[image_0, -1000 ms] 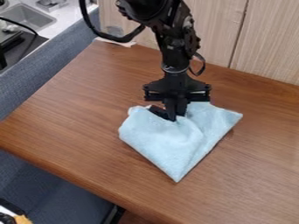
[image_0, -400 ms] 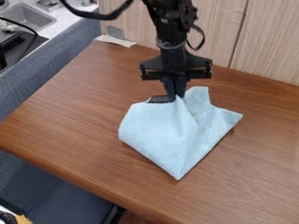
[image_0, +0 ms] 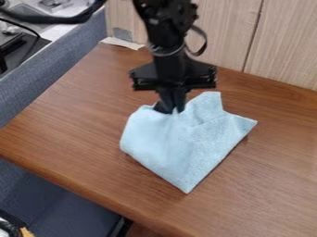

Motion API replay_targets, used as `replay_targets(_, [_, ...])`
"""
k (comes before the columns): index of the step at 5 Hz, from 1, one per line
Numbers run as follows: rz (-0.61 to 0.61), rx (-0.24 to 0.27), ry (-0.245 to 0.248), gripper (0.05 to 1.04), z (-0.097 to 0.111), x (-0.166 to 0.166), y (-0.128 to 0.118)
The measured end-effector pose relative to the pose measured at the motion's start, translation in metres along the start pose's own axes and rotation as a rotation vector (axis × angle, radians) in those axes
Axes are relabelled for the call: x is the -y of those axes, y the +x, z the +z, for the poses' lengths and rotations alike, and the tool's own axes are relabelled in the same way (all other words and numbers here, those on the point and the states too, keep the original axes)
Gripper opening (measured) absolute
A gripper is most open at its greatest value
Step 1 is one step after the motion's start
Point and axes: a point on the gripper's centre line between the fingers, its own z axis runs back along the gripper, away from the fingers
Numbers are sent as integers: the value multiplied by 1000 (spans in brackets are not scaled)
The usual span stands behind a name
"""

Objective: Unfold the cloth from top to bottom

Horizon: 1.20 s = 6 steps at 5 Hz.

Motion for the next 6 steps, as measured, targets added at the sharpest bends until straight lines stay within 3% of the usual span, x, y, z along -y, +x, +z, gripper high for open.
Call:
replay_targets(2, [21, -44, 52, 53, 6, -26, -51])
replay_targets(3, [33, -92, 99, 52, -2, -40, -70])
replay_targets(5, [34, -235, 196, 74, -30, -55, -93])
replay_targets(6, [56, -285, 228, 219, -30, -60, -95])
